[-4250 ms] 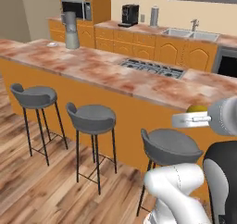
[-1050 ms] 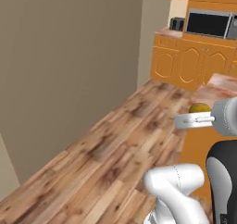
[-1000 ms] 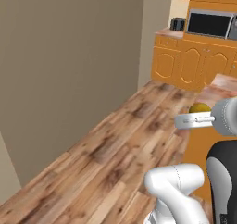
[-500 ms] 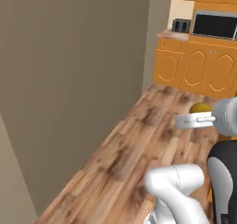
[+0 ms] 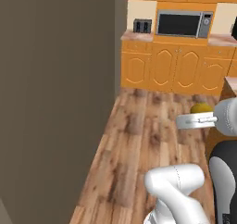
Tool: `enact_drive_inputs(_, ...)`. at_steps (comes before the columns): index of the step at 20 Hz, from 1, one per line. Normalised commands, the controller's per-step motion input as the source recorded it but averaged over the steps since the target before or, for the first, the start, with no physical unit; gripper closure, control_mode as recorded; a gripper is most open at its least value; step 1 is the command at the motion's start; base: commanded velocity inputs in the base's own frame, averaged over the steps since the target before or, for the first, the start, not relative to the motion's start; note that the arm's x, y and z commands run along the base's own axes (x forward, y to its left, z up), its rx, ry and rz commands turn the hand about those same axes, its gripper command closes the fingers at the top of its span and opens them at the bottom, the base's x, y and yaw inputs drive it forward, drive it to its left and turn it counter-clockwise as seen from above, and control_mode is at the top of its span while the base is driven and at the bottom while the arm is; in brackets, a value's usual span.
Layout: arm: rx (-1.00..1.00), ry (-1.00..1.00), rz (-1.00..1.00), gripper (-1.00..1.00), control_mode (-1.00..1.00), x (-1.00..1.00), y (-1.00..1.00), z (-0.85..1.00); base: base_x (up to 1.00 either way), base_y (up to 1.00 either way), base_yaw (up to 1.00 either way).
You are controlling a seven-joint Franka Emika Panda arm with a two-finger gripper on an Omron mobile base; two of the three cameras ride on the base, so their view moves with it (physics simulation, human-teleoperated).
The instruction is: Grab the lemon and onion from the fridge, place them in the blender, close the lid, and turn on the blender to create a marinade.
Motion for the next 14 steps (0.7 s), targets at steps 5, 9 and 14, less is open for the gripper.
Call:
enact_drive_inputs(5,0.00,0.00,0.00,1.00,1.00,0.00,0.00,0.00,0.67,0.40,-0.65)
enact_drive_inputs(9,0.00,0.00,0.00,1.00,1.00,0.00,0.00,0.00,0.66,0.37,-0.67)
enact_drive_inputs(14,0.00,0.00,0.00,1.00,1.00,0.00,0.00,0.00,0.82,0.06,-0.61)
